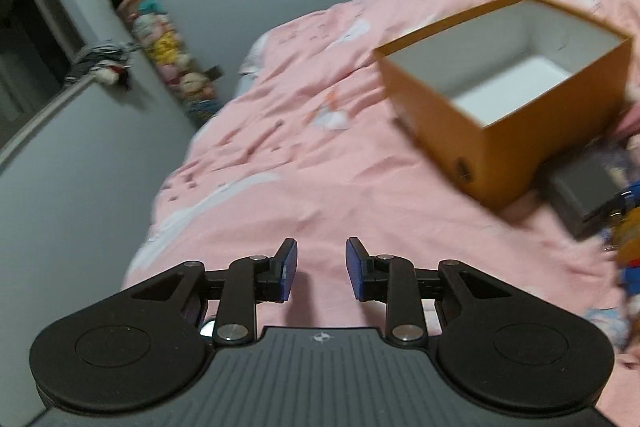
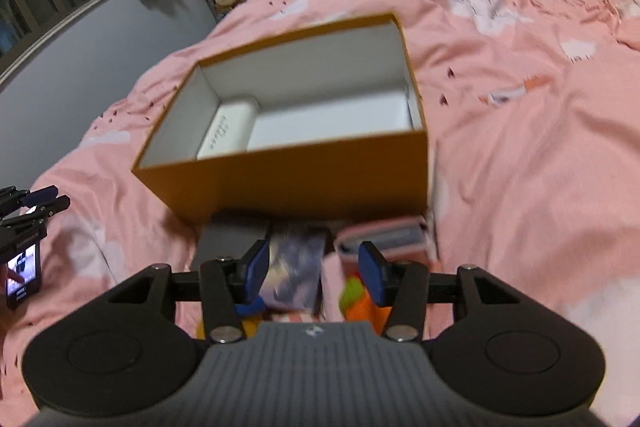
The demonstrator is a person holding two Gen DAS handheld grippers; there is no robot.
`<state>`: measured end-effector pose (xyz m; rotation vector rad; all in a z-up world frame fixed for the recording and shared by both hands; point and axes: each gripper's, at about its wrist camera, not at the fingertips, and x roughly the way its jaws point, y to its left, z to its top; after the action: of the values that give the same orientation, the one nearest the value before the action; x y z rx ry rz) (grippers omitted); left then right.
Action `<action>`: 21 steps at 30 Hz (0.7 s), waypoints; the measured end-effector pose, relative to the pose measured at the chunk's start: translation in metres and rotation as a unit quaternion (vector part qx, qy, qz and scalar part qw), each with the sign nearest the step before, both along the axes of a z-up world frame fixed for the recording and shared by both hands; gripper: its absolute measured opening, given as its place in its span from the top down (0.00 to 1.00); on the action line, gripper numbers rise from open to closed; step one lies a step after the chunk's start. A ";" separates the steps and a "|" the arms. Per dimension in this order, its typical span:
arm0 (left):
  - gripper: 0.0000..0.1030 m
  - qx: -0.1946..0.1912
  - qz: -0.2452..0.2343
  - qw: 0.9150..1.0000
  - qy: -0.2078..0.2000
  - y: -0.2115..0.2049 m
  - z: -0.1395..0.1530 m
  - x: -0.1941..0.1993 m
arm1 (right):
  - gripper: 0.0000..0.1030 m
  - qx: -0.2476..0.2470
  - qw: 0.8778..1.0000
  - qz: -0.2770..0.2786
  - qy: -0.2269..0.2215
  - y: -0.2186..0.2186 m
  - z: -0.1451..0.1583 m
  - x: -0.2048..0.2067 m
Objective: Organize objects
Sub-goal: 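Withdraw both tools from box back toward remaining items, then grasp black wallet with left tool while right tool reaches photo card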
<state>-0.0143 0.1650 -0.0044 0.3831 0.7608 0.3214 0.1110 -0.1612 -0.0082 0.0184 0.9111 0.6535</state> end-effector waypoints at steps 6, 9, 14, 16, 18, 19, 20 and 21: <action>0.66 0.019 0.000 0.997 -0.073 -0.015 0.028 -0.009 | 0.47 -0.026 1.000 0.012 -0.008 -0.003 -0.002 -0.015; 0.62 -0.001 -0.017 0.996 -0.087 -0.033 0.040 -0.011 | 0.47 -0.038 0.999 0.030 0.006 0.005 -0.010 -0.020; 0.57 -0.091 -0.080 0.990 -0.069 -0.069 0.047 -0.010 | 0.46 -0.056 0.997 0.050 0.031 0.010 -0.020 -0.023; 0.54 -0.151 -0.110 0.982 -0.038 -0.086 0.041 -0.006 | 0.46 -0.058 0.996 0.055 0.043 0.011 -0.025 -0.024; 0.54 -0.185 -0.136 0.973 -0.010 -0.101 0.033 -0.003 | 0.47 -0.058 0.995 0.059 0.049 0.010 -0.028 -0.027; 0.54 -0.192 -0.144 0.971 -0.003 -0.107 0.029 -0.001 | 0.47 -0.058 0.995 0.058 0.052 0.008 -0.028 -0.027; 0.54 -0.196 -0.149 0.969 0.007 -0.114 0.022 0.001 | 0.47 -0.060 0.995 0.055 0.056 0.007 -0.030 -0.027; 0.54 -0.200 -0.156 0.967 0.023 -0.122 0.015 0.005 | 0.47 -0.062 0.995 0.051 0.061 0.005 -0.031 -0.027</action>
<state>-0.0094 0.0430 0.0103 0.1235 0.7772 -0.1397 0.0845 -0.1561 -0.0393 -0.0995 1.0743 0.6949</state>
